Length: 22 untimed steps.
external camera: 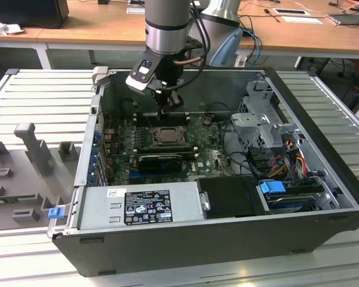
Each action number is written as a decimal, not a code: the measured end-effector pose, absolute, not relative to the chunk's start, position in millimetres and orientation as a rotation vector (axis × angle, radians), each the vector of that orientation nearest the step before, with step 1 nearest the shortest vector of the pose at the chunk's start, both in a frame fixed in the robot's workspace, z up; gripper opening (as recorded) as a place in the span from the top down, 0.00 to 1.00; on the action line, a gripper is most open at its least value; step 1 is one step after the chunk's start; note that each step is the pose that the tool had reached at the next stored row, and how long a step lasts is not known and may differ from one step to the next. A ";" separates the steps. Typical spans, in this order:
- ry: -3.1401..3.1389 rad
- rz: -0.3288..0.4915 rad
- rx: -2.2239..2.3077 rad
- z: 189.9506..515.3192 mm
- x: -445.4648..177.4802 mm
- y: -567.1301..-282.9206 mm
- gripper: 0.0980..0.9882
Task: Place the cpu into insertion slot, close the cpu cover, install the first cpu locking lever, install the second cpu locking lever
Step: 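Install the first cpu locking lever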
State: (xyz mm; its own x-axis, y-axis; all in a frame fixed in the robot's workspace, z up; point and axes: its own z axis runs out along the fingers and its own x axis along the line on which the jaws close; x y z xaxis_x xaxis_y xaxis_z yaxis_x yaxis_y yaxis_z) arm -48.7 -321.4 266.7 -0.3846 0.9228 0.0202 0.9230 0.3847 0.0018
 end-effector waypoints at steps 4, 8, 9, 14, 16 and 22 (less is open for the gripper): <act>-2.641 -0.019 -1.671 266.6 -48.7 -321.4 0.99; -2.662 -0.019 -1.637 266.6 -48.7 -321.3 0.99; -2.666 -0.019 -1.631 266.6 -48.7 -321.3 0.99; -2.696 -0.019 -1.580 266.6 -48.7 -321.3 0.99; -2.711 -0.018 -1.554 266.6 -48.7 -321.3 0.99; -2.737 -0.018 -1.507 266.6 -48.7 -321.3 0.99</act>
